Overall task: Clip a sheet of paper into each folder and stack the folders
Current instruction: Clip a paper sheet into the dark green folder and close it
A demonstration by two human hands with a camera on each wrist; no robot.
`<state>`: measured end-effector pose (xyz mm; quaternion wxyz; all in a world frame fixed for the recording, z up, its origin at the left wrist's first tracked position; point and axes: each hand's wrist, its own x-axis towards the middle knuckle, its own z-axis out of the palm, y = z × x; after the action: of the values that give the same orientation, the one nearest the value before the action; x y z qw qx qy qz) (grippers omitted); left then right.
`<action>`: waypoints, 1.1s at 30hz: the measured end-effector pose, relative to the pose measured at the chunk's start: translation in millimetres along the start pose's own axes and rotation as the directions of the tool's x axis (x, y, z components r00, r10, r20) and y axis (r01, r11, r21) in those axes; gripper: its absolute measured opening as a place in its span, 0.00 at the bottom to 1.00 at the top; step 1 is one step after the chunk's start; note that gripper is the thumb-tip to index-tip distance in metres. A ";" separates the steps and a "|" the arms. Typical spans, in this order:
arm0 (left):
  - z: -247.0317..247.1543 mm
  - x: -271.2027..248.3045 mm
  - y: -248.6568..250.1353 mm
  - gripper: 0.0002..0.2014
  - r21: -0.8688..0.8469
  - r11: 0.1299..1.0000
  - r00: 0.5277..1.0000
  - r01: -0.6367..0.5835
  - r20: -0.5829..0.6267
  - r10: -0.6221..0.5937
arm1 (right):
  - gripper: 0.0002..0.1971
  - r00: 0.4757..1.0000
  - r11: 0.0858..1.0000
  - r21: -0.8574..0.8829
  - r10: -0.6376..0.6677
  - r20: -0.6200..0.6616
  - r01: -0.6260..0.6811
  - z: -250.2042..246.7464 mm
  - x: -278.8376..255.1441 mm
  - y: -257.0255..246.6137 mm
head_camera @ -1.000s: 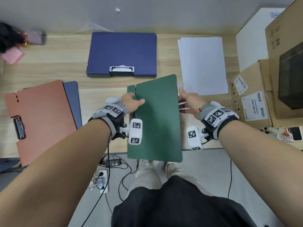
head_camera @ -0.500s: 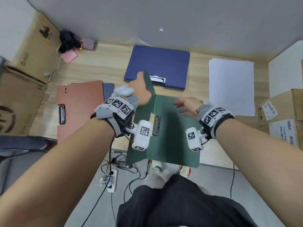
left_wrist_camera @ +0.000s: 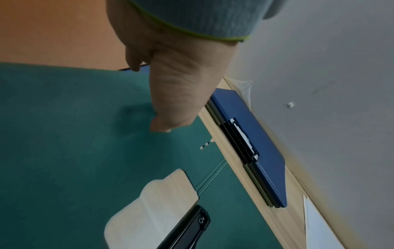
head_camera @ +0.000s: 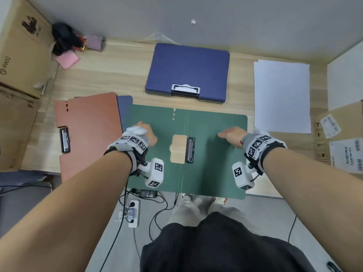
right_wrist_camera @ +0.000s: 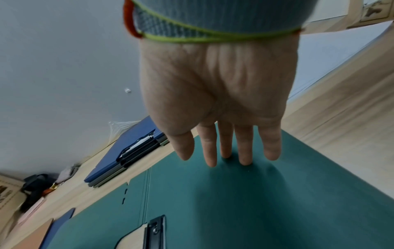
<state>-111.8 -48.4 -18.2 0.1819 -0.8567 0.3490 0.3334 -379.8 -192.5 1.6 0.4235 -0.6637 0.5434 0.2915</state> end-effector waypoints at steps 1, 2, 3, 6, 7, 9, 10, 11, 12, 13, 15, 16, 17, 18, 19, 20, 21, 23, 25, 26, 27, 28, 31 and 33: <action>1.5 2.8 4.5 0.07 0.005 1.000 0.998 -0.020 0.058 0.019 | 0.25 1.000 1.000 0.008 0.008 -0.005 -0.008 -0.6 0.6 1.8; 4.8 7.3 7.7 0.06 -0.004 0.999 0.996 -0.033 0.088 0.034 | 0.25 1.000 1.000 0.021 0.014 -0.008 -0.014 -0.4 1.1 2.9; 7.1 10.3 12.2 0.12 0.008 0.999 0.993 -0.044 0.107 0.042 | 0.25 1.000 0.999 0.041 0.017 -0.008 -0.017 0.3 0.5 4.1; -2.6 8.2 28.4 0.17 0.037 0.997 0.992 -0.070 0.109 0.065 | 0.24 1.000 0.995 0.098 0.002 0.023 -0.005 1.4 -0.5 5.8; -8.5 8.3 38.5 0.15 0.029 0.996 0.993 -0.080 0.092 0.077 | 0.24 1.000 0.991 0.134 0.004 0.024 -0.007 -1.3 -0.8 9.2; -25.6 3.9 66.2 0.08 -0.024 0.991 0.990 -0.131 0.052 0.132 | 0.24 1.000 0.964 0.265 0.023 0.016 -0.026 -11.3 1.3 17.0; -34.2 1.0 81.8 0.06 -0.056 0.986 0.987 -0.158 0.030 0.160 | 0.24 1.000 0.946 0.323 0.029 -0.008 -0.025 -18.9 2.5 22.6; -42.6 -1.4 101.9 0.05 -0.095 0.977 0.981 -0.191 0.006 0.192 | 0.23 0.998 0.928 0.371 0.034 -0.043 -0.016 -32.1 3.8 31.5; -49.3 -5.1 118.0 0.04 -0.130 0.966 0.975 -0.223 -0.006 0.224 | 0.21 0.996 0.914 0.405 0.043 -0.082 -0.006 -43.1 5.3 37.9; -52.7 -8.1 131.3 0.06 -0.174 0.952 0.968 -0.250 -0.015 0.251 | 0.20 0.991 0.906 0.423 0.052 -0.124 0.005 -53.2 5.9 43.0; -51.7 -12.5 169.1 0.12 -0.295 0.917 0.962 -0.267 -0.029 0.271 | 0.19 0.976 0.911 0.411 0.073 -0.207 0.019 -81.4 8.8 61.7; -48.4 -14.1 191.2 0.12 -0.351 0.897 0.961 -0.268 -0.032 0.274 | 0.19 0.967 0.919 0.394 0.094 -0.238 0.008 -95.4 11.5 74.5; -44.6 -17.0 204.6 0.11 -0.408 0.873 0.959 -0.267 -0.022 0.283 | 0.21 0.959 0.927 0.374 0.112 -0.261 -0.007 -103.3 13.6 82.3; -39.2 -18.0 219.5 0.09 -0.457 0.845 0.951 -0.277 -0.004 0.309 | 0.23 0.952 0.926 0.378 0.140 -0.272 -0.029 -110.5 18.1 91.5; -30.9 -17.9 244.6 0.08 -0.486 0.824 0.940 -0.290 0.018 0.342 | 0.25 0.947 0.920 0.388 0.173 -0.269 -0.058 -120.8 23.2 108.5; -26.1 -20.4 258.7 0.09 -0.505 0.813 0.931 -0.290 0.047 0.361 | 0.26 0.946 0.920 0.384 0.185 -0.265 -0.073 -124.6 26.4 116.8; -25.2 -26.1 269.0 0.12 -0.521 0.805 0.924 -0.285 0.073 0.374 | 0.28 0.949 0.925 0.372 0.183 -0.256 -0.078 -125.2 29.2 121.8; -15.7 -27.7 294.6 0.18 -0.557 0.786 0.917 -0.268 0.103 0.386 | 0.30 0.959 0.937 0.338 0.169 -0.226 -0.085 -125.3 35.4 135.0; -5.1 -28.3 316.4 0.25 -0.586 0.773 0.916 -0.243 0.124 0.381 | 0.32 0.970 0.951 0.295 0.149 -0.191 -0.088 -121.1 40.0 142.1; 0.0 -27.7 328.2 0.28 -0.584 0.780 0.919 -0.225 0.137 0.368 | 0.33 0.972 0.957 0.276 0.143 -0.186 -0.088 -119.9 43.6 145.8; 5.1 -28.8 341.4 0.32 -0.588 0.784 0.922 -0.197 0.159 0.352 | 0.33 0.973 0.961 0.262 0.141 -0.182 -0.091 -119.8 47.0 152.0; 7.9 -29.6 349.0 0.34 -0.604 0.779 0.923 -0.166 0.184 0.339 | 0.34 0.973 0.965 0.248 0.138 -0.184 -0.090 -119.1 49.1 154.1; 11.6 -26.6 361.1 0.37 -0.684 0.725 0.923 -0.082 0.222 0.314 | 0.34 0.975 0.973 0.222 0.109 -0.193 -0.065 -122.1 53.1 159.1; 10.2 -23.3 367.0 0.36 -0.725 0.688 0.916 -0.029 0.257 0.309 | 0.34 0.977 0.974 0.221 0.102 -0.188 -0.059 -125.3 55.2 163.4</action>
<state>-392.8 -285.1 -38.2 -0.1325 -0.7475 0.2334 0.6077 -534.0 -337.1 -26.1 0.4240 -0.6173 0.6376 0.1809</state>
